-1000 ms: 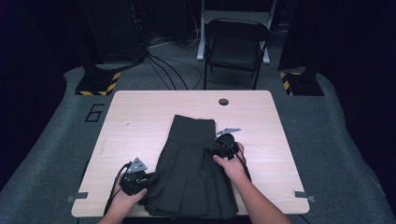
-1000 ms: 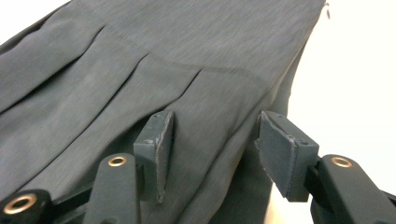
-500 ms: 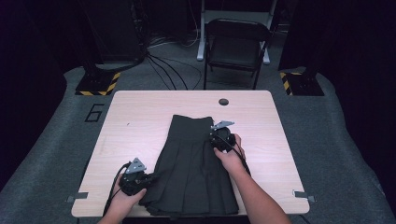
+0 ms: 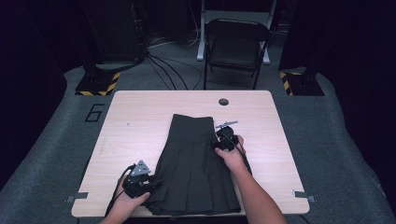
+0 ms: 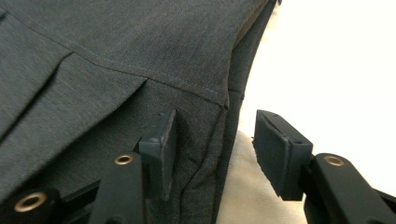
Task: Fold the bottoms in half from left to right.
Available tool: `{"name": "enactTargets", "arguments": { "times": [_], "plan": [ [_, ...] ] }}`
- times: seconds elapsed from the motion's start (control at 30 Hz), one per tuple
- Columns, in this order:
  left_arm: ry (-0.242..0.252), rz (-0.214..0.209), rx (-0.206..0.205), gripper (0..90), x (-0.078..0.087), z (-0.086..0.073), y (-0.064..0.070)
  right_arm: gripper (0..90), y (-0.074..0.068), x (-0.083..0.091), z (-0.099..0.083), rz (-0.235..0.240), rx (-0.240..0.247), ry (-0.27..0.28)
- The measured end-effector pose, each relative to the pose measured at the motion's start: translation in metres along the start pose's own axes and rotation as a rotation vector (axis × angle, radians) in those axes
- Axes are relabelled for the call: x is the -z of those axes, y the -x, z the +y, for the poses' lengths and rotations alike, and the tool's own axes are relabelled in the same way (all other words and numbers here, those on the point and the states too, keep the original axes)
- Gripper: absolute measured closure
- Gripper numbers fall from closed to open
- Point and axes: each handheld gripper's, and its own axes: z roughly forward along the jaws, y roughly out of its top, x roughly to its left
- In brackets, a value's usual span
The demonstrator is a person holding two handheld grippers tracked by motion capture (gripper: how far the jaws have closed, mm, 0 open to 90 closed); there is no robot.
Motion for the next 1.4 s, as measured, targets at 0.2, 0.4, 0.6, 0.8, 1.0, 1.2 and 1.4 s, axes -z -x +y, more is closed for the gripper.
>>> {"name": "enactTargets", "arguments": {
  "times": [0.2, 0.4, 0.6, 0.8, 1.0, 1.2, 1.4],
  "plan": [
    [-0.021, -0.024, -0.005, 75.5, -0.006, -0.002, 0.002, 67.7, -0.001, -0.001, -0.003, 0.059, -0.002, 0.009],
    [-0.042, -0.074, -0.007, 80.7, -0.006, -0.003, 0.004, 71.7, -0.006, 0.001, -0.004, 0.053, 0.028, 0.012],
    [-0.049, -0.113, 0.007, 80.9, -0.006, -0.004, 0.01, 73.7, -0.01, 0.003, -0.007, 0.059, 0.061, 0.011],
    [-0.034, -0.104, 0.01, 73.2, -0.004, -0.002, 0.011, 74.0, -0.012, 0.005, -0.012, 0.056, 0.054, 0.03],
    [0.014, -0.08, 0.051, 58.8, -0.001, 0.007, 0.005, 66.5, -0.015, 0.009, -0.009, 0.031, 0.084, 0.014],
    [0.016, -0.054, 0.031, 56.3, -0.003, 0.017, -0.004, 59.6, -0.015, 0.02, -0.009, 0.033, 0.08, 0.047],
    [0.042, -0.035, 0.062, 54.6, -0.008, 0.028, -0.012, 55.3, -0.017, 0.036, -0.011, 0.047, 0.094, 0.078]
  ]
}}
